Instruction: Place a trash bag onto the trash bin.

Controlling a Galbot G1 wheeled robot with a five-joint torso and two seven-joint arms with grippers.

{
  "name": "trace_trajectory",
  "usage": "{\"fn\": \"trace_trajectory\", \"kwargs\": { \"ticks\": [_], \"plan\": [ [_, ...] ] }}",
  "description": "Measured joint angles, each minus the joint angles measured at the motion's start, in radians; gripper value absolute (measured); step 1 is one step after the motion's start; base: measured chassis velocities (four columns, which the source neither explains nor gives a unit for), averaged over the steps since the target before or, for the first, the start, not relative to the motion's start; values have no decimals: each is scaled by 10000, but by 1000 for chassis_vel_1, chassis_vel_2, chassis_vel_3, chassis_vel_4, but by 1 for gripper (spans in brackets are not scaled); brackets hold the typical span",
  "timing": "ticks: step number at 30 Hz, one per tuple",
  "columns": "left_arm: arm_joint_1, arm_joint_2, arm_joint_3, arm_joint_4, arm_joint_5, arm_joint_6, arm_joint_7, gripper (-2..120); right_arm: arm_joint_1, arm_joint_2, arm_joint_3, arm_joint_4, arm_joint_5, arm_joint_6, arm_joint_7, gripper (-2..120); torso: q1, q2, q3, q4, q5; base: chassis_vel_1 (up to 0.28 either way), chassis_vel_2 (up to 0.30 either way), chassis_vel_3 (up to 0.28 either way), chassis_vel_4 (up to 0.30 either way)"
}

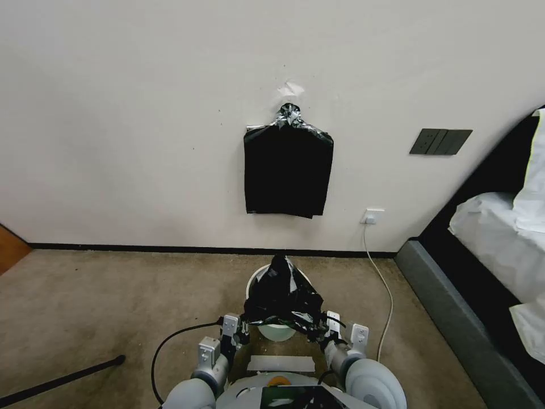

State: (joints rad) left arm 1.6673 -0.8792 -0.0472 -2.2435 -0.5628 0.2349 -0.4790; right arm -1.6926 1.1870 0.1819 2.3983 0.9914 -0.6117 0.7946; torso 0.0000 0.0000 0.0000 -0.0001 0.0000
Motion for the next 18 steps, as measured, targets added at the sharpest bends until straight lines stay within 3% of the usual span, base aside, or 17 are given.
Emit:
{"fn": "trace_trajectory", "kwargs": {
  "ticks": [18],
  "plan": [
    [-809, -92, 414, 965, -153, 156, 59, 0, 886, 154, -36, -1313, 895, -374, 122, 0, 0, 0, 1, 0, 1, 0, 0, 0, 0]
  ]
}}
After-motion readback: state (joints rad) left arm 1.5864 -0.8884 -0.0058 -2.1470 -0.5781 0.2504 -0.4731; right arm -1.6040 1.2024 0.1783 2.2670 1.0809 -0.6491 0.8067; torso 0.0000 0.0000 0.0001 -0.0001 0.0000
